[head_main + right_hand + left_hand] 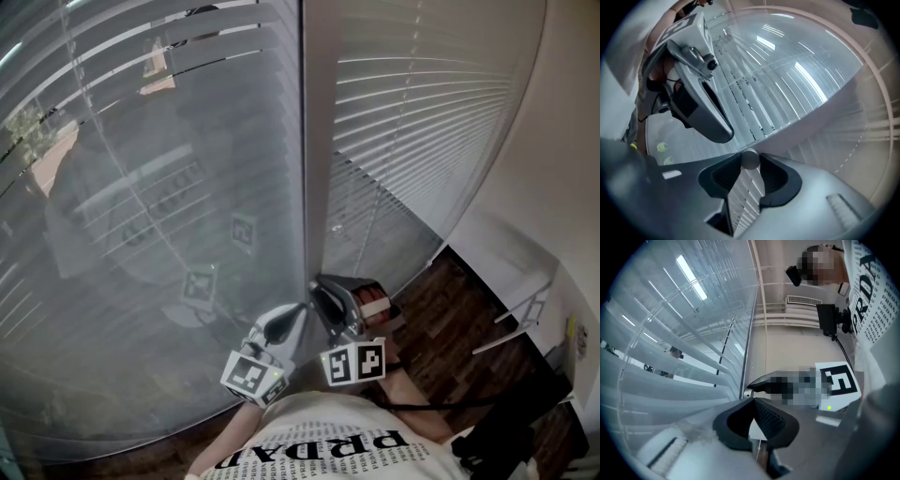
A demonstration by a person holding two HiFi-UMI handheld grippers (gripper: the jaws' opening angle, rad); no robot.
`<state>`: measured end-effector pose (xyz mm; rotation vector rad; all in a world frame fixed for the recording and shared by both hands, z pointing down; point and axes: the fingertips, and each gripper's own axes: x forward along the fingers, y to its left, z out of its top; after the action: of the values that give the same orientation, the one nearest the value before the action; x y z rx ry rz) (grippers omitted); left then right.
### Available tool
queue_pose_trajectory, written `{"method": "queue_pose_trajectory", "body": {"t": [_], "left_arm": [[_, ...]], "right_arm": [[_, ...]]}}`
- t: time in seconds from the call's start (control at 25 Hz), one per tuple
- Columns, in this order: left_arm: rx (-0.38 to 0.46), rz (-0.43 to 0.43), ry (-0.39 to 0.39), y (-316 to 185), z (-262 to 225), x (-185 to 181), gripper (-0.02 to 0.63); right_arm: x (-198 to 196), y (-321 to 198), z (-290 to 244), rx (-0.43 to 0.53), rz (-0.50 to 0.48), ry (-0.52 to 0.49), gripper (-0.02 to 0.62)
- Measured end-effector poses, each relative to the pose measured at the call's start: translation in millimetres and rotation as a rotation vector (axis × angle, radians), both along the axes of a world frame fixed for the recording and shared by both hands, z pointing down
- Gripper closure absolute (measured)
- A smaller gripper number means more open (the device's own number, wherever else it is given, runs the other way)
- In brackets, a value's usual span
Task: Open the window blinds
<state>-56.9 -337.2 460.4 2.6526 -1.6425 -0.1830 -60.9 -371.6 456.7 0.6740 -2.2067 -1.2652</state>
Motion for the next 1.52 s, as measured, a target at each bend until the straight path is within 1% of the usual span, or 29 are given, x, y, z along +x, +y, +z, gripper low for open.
{"method": "queue_pose_trajectory", "body": {"t": [0.16, 0.32, 0.56, 0.76, 0.96, 1.12, 1.36, 1.52], "left_arm": [[-0.005, -0.008, 0.002, -0.4, -0.5, -0.4, 0.611], [0.002, -0.002, 0.0, -0.8, -0.4, 0.7, 0.612], [-0.004, -0.017, 0.001, -0.6, 0.4, -0.7, 0.611], [0.007, 0.001, -0.011, -0.8, 0.2, 1.0, 0.611], [-0.001, -0.013, -0.002, 0.2, -0.5, -0.4, 0.612], [0.013, -0.001, -0.011, 0.1, 0.2, -0.1, 0.611], [-0.001, -0.013, -0.004, 1.0, -2.8, -1.3, 0.611], [0.009, 0.002, -0.003, 1.8, -2.4, -0.4, 0.611]], "right_arm": [[0.0, -0.1, -0.3, -0.056, 0.001, -0.045, 0.46], [0.4, -0.3, -0.9, -0.097, 0.002, -0.083, 0.462], [0.7, -0.3, -1.9, -0.159, 0.005, -0.143, 0.463], [0.6, -0.5, -3.2, -0.22, 0.01, -0.197, 0.463], [1.5, -1.0, -4.5, -0.288, 0.007, -0.257, 0.463], [2.4, -2.5, -4.9, -0.368, 0.007, -0.321, 0.463], [3.2, -4.0, -6.7, -0.496, -0.007, -0.429, 0.463], [4.9, -5.2, -6.8, -0.587, -0.002, -0.507, 0.463]]}}
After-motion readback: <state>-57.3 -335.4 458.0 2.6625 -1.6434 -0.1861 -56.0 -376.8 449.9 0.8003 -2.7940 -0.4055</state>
